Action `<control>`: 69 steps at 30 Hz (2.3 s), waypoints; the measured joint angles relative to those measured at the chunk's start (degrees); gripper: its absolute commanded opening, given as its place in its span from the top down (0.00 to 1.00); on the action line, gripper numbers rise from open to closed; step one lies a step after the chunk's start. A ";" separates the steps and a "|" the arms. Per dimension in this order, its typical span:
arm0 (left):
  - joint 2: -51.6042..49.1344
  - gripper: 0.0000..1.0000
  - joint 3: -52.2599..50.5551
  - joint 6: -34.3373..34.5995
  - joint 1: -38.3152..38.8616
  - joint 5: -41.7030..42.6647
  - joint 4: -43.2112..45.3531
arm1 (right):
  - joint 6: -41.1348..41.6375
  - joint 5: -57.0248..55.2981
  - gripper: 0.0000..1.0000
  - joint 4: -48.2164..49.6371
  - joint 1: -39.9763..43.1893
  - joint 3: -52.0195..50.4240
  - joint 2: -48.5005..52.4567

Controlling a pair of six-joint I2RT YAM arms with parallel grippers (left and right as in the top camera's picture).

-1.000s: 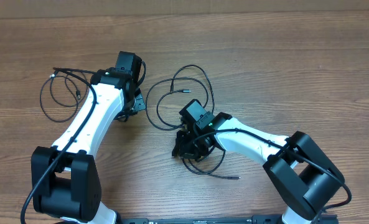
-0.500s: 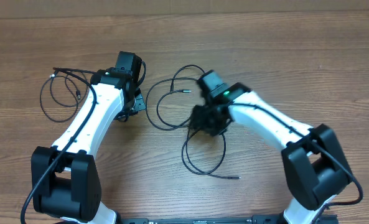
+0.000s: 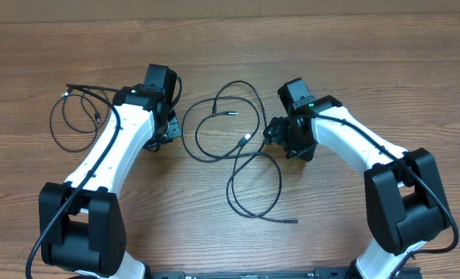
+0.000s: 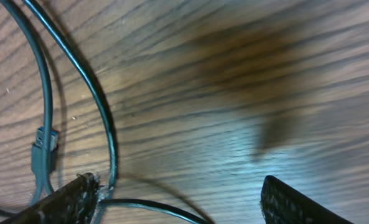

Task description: Untangle cables

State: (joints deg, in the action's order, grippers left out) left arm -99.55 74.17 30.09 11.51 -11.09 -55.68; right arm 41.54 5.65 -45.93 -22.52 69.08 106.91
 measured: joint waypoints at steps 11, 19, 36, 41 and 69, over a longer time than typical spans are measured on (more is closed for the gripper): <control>0.00 0.80 0.00 0.02 0.00 0.17 0.00 | 5.64 2.58 0.09 14.51 -10.12 -4.42 0.09; 0.00 0.79 0.00 0.00 0.00 0.20 0.00 | 6.47 2.01 0.00 19.74 -17.35 -4.72 0.09; 0.00 0.68 0.00 0.00 0.00 0.46 0.00 | -2.67 -0.35 0.00 2.40 -8.00 0.28 -3.56; 0.00 0.45 0.00 0.68 0.00 3.50 0.37 | -3.63 -7.67 0.00 -3.63 0.26 0.57 -4.74; 0.00 0.84 -8.74 25.31 21.62 21.81 16.33 | -4.09 -21.53 0.00 -5.25 12.31 0.57 -4.74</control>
State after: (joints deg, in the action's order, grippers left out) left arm -99.55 65.43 55.40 33.12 10.72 -39.35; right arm 37.45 -15.88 -51.18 -10.22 69.65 102.17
